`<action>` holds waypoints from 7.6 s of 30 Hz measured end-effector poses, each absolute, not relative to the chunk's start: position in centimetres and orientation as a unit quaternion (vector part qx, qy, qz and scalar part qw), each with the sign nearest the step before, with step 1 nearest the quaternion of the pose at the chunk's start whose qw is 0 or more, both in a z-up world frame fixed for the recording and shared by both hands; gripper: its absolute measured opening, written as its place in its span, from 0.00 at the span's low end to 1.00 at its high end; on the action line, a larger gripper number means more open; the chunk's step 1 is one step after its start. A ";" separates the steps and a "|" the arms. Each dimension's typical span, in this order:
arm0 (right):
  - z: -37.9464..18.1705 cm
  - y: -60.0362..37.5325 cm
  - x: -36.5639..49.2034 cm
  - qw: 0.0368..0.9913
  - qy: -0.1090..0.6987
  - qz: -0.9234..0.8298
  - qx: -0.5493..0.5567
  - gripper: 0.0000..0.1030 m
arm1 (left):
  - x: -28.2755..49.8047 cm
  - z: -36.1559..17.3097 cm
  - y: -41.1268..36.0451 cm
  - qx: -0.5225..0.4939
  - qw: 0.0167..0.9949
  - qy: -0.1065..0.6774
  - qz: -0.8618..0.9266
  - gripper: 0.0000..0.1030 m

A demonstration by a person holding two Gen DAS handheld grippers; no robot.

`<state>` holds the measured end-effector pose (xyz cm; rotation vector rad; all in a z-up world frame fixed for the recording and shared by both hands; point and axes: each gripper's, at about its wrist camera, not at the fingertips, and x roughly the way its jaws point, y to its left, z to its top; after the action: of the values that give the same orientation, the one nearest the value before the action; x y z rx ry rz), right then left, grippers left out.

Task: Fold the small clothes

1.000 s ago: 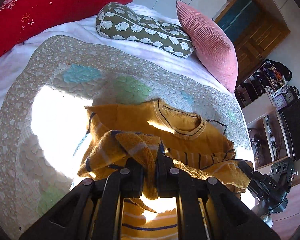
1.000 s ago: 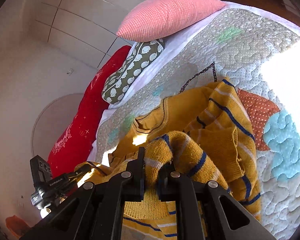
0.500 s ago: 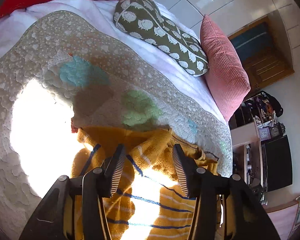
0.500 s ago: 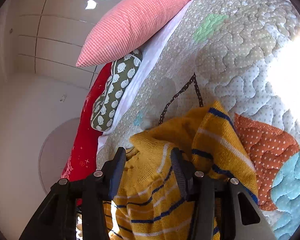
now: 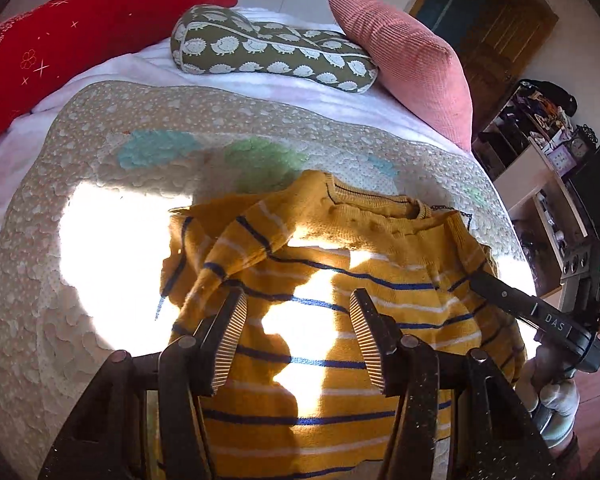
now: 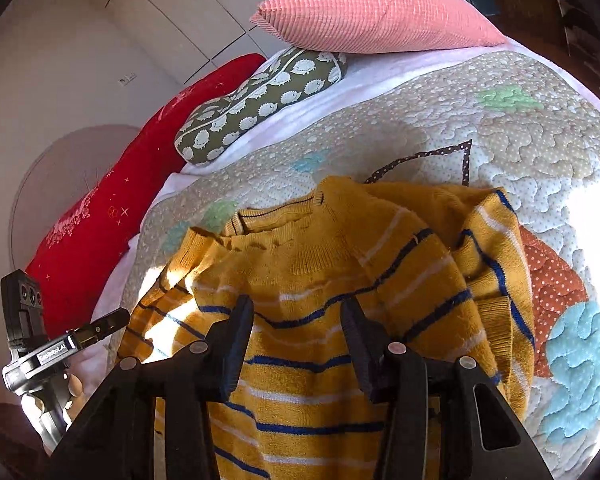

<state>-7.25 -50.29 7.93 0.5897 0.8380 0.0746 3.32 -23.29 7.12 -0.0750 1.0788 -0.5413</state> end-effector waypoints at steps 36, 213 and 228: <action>7.5 -55.7 -15.1 0.883 0.359 -0.026 0.302 0.34 | -8.0 7.3 -7.1 -0.101 0.885 0.448 -0.080 0.60; 6.8 -45.2 -22.4 0.924 0.377 -0.026 0.054 0.16 | -1.0 11.9 -46.7 0.030 0.725 0.550 -0.412 0.40; 11.6 -54.9 -21.1 0.915 0.314 0.001 0.254 0.56 | -7.0 6.8 -31.9 0.021 0.793 0.508 -0.337 0.57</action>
<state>-21.13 -54.86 11.62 0.5230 0.6474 0.0026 -7.00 -31.88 6.77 0.0460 1.0916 -0.7241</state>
